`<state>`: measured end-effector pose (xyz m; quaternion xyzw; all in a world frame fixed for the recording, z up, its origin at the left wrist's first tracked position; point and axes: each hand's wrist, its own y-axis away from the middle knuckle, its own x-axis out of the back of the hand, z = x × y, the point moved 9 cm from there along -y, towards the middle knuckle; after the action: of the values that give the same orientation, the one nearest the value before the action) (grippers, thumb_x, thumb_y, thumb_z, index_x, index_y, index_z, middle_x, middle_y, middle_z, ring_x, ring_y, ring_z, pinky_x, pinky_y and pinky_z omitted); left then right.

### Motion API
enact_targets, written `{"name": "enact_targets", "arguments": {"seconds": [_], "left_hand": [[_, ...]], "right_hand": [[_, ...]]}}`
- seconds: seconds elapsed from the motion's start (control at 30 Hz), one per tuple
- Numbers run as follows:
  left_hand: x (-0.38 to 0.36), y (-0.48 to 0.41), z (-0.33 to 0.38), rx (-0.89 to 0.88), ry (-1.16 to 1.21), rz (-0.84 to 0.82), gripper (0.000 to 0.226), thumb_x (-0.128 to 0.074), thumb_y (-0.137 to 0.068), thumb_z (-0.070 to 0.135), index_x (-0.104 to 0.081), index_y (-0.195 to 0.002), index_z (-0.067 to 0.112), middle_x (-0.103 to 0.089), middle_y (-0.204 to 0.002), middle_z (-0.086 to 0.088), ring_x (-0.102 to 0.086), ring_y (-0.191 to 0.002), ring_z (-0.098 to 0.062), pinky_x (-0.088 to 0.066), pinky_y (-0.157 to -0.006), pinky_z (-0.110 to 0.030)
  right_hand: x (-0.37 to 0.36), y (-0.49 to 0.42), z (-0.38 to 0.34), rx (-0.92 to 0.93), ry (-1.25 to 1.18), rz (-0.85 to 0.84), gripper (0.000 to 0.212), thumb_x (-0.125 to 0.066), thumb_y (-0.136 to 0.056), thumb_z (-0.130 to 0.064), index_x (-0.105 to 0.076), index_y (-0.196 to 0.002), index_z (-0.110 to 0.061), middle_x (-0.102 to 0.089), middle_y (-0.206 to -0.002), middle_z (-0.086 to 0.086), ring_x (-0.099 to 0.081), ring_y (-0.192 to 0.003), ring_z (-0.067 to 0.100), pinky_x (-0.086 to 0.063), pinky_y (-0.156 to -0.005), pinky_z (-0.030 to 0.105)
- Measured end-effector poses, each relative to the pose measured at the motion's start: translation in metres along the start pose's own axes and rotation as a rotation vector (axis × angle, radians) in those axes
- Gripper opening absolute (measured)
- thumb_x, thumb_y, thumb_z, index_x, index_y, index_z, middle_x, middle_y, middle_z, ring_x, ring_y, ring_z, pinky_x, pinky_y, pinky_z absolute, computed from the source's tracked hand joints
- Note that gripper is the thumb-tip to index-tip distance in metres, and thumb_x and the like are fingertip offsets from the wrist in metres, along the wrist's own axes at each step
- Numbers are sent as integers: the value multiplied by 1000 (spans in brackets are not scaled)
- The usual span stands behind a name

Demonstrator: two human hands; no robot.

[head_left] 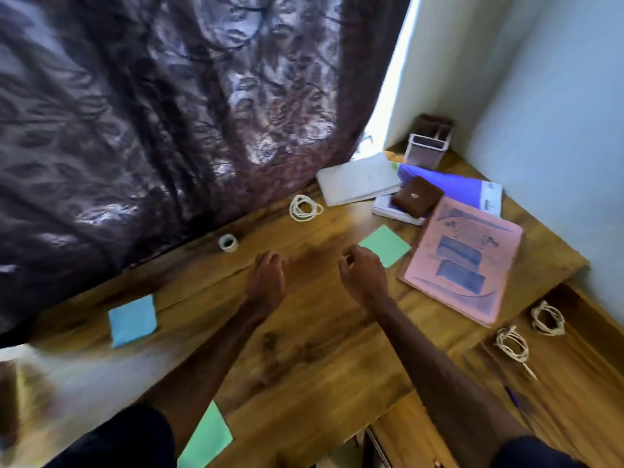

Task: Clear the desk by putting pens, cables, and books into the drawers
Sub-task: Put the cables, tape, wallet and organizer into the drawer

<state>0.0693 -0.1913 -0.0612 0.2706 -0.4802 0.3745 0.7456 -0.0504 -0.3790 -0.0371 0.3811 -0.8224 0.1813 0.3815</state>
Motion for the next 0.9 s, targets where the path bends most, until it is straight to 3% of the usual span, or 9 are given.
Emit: {"name": "enact_targets", "arguments": {"seconds": [0.13,0.27,0.37,0.43,0.57,0.67,0.73,0.8,0.9], "left_hand": [[2,-4,-45,115,-58,-121,45,-60,-90,17,-52,-135,14,-47,-141,-5,-43,-131,-27,-44,-101,-41],[-4,-12,-68,98,-76,-203,50,-60,-95,21,-44,-141,12,-39,-147,-8,-38,-135,-28,-45,-102,-41],[-4,-20,-69,64,-96,-186,47,-59,-94,18,-47,-140,13,-35,-152,-7,-36,-138,-27,-40,-105,-37],[-5,-24,-70,55,-93,-175,44,-57,-94,15,-50,-137,14,-33,-152,-7,-35,-138,-28,-41,-104,-36],[-13,-31,-74,58,-126,-212,45,-59,-95,18,-50,-139,14,-30,-155,-13,-34,-140,-31,-41,-105,-36],[-17,-36,-76,18,-135,-215,41,-58,-95,20,-54,-134,12,-42,-147,-12,-35,-137,-30,-34,-109,-33],[-21,-37,-77,-15,-144,-229,37,-57,-92,23,-58,-127,12,-54,-135,-10,-38,-133,-28,-32,-105,-34],[-26,-39,-80,-28,-157,-225,38,-59,-89,25,-59,-124,13,-56,-132,-9,-39,-132,-28,-32,-104,-34],[-29,-42,-78,-51,-198,-221,40,-61,-88,25,-58,-127,15,-52,-135,-8,-38,-134,-27,-34,-106,-33]], "right_hand": [[-48,-11,-31,69,98,-128,10,-62,-85,-15,-63,-91,-6,-67,-92,17,-64,-85,36,-48,-68,39],[-102,-23,-44,138,190,-259,35,-43,-87,-32,-63,-99,-6,-66,-98,17,-64,-93,38,-47,-75,41],[-117,-30,-55,95,185,-295,18,-60,-86,-18,-62,-100,-7,-65,-99,18,-63,-93,38,-49,-75,39],[-122,-35,-65,103,189,-319,21,-65,-84,-12,-61,-104,-7,-63,-104,17,-62,-97,37,-50,-77,38],[-120,-56,-78,63,183,-306,43,-61,-86,-11,-50,-127,-5,-60,-117,20,-60,-107,40,-50,-83,43],[-110,-84,-76,-68,122,-198,64,-61,-84,-11,-35,-143,-8,-64,-113,22,-64,-101,41,-52,-78,45],[-108,-100,-73,-111,131,-188,54,-61,-87,-15,-44,-138,-13,-66,-107,21,-65,-101,41,-50,-76,43],[-106,-110,-64,-192,68,-205,17,-55,-97,-22,-61,-113,-20,-64,-96,12,-64,-104,40,-42,-74,37],[-107,-117,-59,-184,86,-205,29,-55,-95,-29,-60,-120,-13,-68,-109,18,-63,-106,40,-42,-77,39]]}}
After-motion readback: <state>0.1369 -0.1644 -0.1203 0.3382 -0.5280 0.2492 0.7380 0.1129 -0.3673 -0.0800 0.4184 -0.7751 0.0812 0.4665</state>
